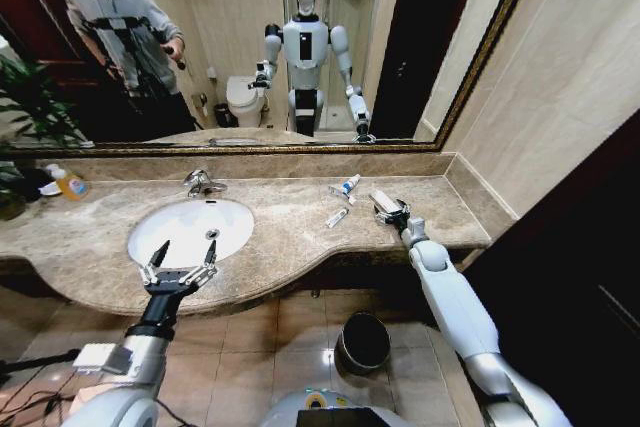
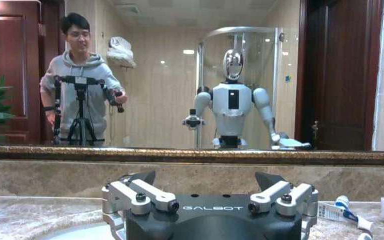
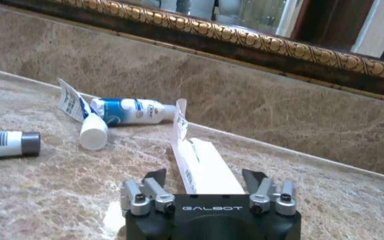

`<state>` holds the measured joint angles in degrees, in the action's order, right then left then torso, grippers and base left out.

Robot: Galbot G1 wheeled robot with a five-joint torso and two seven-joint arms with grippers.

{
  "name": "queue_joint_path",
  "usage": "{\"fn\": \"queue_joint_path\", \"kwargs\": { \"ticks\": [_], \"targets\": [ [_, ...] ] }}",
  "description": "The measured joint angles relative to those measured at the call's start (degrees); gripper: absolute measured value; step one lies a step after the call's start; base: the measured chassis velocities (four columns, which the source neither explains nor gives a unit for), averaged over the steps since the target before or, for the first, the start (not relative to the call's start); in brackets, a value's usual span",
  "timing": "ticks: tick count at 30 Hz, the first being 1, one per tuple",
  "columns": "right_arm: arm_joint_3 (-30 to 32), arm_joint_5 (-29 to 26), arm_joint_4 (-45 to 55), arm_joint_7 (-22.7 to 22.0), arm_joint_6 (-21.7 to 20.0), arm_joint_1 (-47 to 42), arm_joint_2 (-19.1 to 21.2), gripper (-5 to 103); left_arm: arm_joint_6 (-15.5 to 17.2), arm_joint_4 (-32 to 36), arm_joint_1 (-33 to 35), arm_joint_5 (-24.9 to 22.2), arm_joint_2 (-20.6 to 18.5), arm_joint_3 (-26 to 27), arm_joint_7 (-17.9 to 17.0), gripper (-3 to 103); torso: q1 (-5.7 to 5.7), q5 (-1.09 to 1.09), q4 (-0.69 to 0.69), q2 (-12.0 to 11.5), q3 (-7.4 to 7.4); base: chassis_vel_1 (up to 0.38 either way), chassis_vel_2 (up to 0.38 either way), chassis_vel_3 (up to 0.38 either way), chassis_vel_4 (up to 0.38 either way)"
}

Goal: Pick up the trash from the sink and place it in the trash bin.

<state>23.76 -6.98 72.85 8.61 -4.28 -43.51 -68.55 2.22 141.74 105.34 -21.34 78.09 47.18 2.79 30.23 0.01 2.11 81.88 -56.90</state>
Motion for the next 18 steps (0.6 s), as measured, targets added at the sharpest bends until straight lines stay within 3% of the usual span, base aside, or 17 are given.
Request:
{"fn": "queue_joint_path", "kwargs": {
  "ticks": [4, 11, 14, 17, 18],
  "targets": [
    [0.2, 0.0, -0.3, 0.1, 0.1, 0.1, 0.0, 70, 0.0, 0.0, 0.0, 0.0, 0.0, 0.0, 0.0, 100, 0.00, -0.01, 0.00, 0.0, 0.00, 0.000, 0.000, 0.000, 0.000],
    [0.6, -0.3, -0.4, 0.1, 0.5, 0.1, 0.0, 37, 0.0, 0.0, 0.0, 0.0, 0.0, 0.0, 0.0, 100, 0.00, -0.01, 0.00, 0.0, 0.00, 0.000, 0.000, 0.000, 0.000],
    [0.6, -0.4, -0.3, 0.1, 0.6, 0.1, 0.0, 32, 0.0, 0.0, 0.0, 0.0, 0.0, 0.0, 0.0, 100, 0.00, -0.01, 0.00, 0.0, 0.00, 0.000, 0.000, 0.000, 0.000],
    [0.7, -0.8, 0.4, 0.1, 0.5, -0.1, 0.2, 15, 0.0, 0.0, 0.0, 0.0, 0.0, 0.0, 0.0, 100, 0.00, -0.01, 0.00, 0.0, 0.00, 0.000, 0.000, 0.000, 0.000],
    [0.7, -0.8, 0.4, 0.1, 0.5, -0.1, 0.2, 15, 0.0, 0.0, 0.0, 0.0, 0.0, 0.0, 0.0, 100, 0.00, -0.01, 0.00, 0.0, 0.00, 0.000, 0.000, 0.000, 0.000]
  ]
}}
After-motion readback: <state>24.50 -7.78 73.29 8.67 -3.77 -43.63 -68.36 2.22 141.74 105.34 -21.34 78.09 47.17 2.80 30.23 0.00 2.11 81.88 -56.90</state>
